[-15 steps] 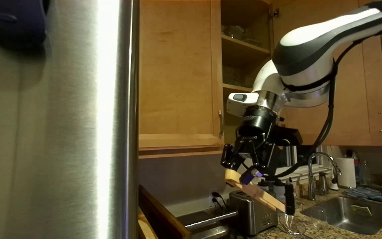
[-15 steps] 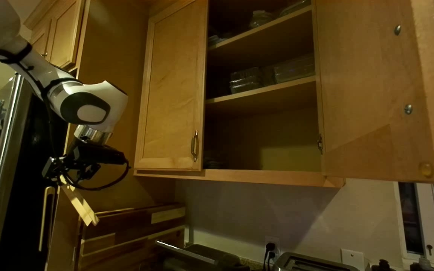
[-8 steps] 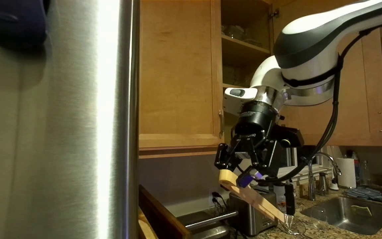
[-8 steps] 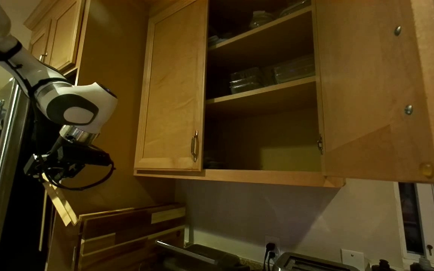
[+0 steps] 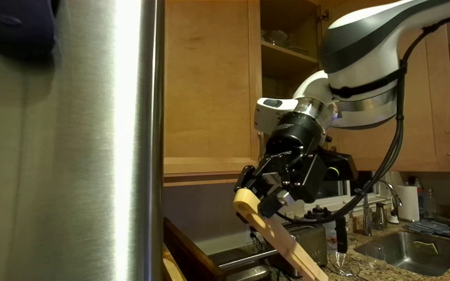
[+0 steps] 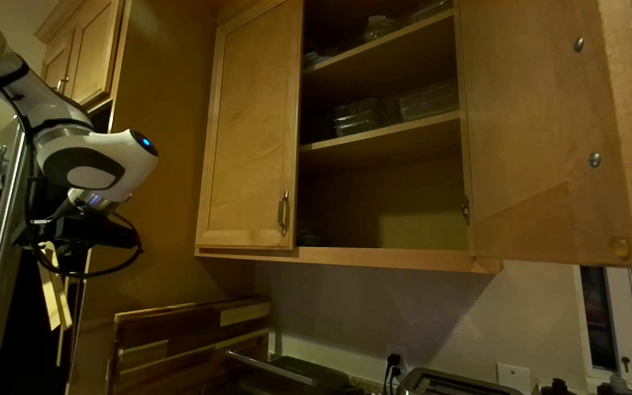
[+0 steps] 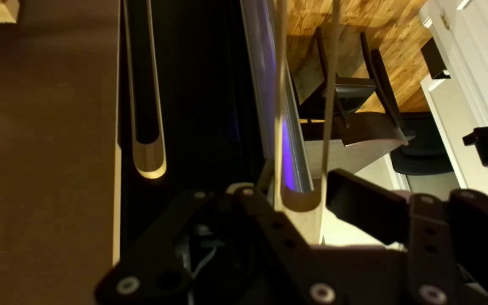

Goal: Open the top right cabinet door,take out the wooden utensil and close the door

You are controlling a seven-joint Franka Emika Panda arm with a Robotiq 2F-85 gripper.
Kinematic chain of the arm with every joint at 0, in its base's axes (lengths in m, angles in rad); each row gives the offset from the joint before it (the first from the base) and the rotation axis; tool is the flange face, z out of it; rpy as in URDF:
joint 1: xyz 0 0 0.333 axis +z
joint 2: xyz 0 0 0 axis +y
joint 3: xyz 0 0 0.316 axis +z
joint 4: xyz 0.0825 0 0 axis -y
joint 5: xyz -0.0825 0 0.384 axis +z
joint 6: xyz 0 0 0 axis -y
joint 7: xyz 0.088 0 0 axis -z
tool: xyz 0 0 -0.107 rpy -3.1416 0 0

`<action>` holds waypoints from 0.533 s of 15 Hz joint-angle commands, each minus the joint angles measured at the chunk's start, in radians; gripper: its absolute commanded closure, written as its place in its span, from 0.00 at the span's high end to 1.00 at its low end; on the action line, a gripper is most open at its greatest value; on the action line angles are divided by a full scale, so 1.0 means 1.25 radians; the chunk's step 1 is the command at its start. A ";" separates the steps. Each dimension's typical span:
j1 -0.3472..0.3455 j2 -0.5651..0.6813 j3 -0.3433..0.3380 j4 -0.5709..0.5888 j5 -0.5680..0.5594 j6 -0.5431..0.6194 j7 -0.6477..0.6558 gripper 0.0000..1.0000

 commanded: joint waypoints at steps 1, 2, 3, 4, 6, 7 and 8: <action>0.006 0.008 0.035 -0.015 0.087 0.065 -0.033 0.09; 0.005 0.013 0.045 -0.015 0.104 0.074 -0.038 0.09; 0.004 0.017 0.053 -0.014 0.118 0.082 -0.042 0.09; 0.003 0.020 0.059 -0.013 0.127 0.085 -0.047 0.09; -0.010 0.027 0.061 0.001 0.102 0.053 -0.029 0.34; -0.010 0.029 0.064 0.001 0.104 0.055 -0.031 0.34; -0.009 0.029 0.065 0.001 0.104 0.056 -0.031 0.34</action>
